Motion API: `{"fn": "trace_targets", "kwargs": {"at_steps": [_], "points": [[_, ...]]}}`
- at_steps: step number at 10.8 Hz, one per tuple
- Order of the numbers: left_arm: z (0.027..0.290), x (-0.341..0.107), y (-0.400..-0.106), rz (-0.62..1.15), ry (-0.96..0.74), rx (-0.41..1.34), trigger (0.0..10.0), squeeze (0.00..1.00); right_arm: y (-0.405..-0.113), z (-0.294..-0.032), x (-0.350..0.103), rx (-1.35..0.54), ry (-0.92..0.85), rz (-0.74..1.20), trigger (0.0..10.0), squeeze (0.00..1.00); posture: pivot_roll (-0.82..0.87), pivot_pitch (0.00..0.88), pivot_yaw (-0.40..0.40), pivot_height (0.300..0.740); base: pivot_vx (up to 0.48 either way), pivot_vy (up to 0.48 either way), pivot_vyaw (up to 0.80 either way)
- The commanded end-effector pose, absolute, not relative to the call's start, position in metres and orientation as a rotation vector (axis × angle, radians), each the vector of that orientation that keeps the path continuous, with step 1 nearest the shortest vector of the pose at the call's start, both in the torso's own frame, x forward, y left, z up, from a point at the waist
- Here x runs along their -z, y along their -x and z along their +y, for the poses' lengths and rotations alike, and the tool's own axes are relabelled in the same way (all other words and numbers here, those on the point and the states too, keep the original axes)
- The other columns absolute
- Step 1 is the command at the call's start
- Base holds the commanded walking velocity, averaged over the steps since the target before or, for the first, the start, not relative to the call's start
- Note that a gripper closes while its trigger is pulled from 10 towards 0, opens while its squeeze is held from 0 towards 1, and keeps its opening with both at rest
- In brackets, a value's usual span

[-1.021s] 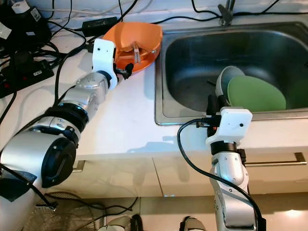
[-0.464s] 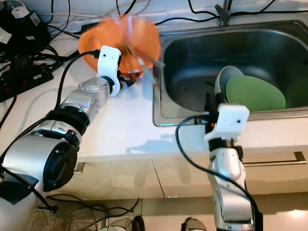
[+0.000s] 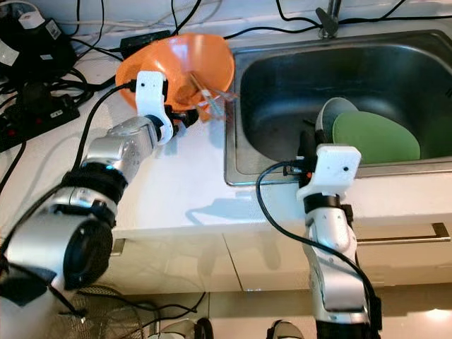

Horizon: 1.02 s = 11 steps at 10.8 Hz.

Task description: Kitchen organization

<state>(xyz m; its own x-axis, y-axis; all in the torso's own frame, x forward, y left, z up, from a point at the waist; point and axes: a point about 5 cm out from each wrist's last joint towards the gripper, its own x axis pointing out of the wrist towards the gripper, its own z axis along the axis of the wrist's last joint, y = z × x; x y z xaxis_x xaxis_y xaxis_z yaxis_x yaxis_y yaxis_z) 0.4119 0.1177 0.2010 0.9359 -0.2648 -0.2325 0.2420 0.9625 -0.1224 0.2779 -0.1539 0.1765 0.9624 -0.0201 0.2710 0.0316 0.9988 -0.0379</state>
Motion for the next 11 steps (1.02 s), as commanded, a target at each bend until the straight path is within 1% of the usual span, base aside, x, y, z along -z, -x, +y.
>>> {"fn": "trace_targets", "kwargs": {"at_steps": [1,3,5,9,11], "points": [[0.12,-0.151,-0.395,0.476,0.136,0.259,10.0,0.0,-0.28,-0.154,-0.166,0.023,0.043,-0.222,10.0,0.0,-0.02,0.105,0.133,0.74,0.0,0.0,0.0],[0.123,-0.15,-0.382,0.486,0.125,0.274,10.0,0.0,-0.283,-0.156,-0.166,0.022,0.045,-0.227,10.0,0.0,0.0,0.097,0.134,0.74,0.0,0.0,0.0],[0.125,-0.158,-0.362,0.479,0.097,0.274,10.0,0.0,-0.289,-0.153,-0.167,0.011,0.044,-0.239,10.0,0.0,0.03,0.086,0.132,0.74,0.0,0.0,0.0],[0.148,-0.176,-0.316,0.497,0.066,0.208,10.0,0.0,-0.297,-0.151,-0.17,-0.007,0.04,-0.258,10.0,0.0,0.07,0.069,0.123,0.74,0.0,0.0,0.0],[0.15,-0.176,-0.296,0.519,0.07,0.201,10.0,0.0,-0.305,-0.148,-0.173,-0.025,0.036,-0.27,10.0,0.0,0.08,0.052,0.113,0.74,0.0,0.0,0.0]]}}
